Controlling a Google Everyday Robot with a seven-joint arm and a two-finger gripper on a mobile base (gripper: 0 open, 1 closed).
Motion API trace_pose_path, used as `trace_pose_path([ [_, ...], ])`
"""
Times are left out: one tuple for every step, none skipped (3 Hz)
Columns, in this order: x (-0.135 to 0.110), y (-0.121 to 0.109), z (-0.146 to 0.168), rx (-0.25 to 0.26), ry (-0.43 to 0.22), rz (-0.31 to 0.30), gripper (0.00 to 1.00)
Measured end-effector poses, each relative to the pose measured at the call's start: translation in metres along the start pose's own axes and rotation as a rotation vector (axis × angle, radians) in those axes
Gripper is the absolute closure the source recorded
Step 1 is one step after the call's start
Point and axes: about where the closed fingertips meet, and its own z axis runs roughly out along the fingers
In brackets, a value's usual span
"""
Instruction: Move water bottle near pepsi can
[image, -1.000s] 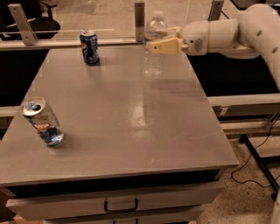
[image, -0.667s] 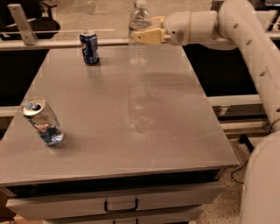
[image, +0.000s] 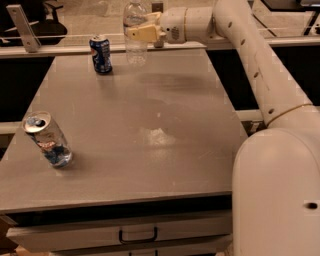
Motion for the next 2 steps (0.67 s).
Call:
trace_pose_path([
  [0.021, -0.009, 0.024, 0.024, 0.029, 0.037, 1.0],
  [0.037, -0.014, 0.041, 0.045, 0.033, 0.062, 1.0],
])
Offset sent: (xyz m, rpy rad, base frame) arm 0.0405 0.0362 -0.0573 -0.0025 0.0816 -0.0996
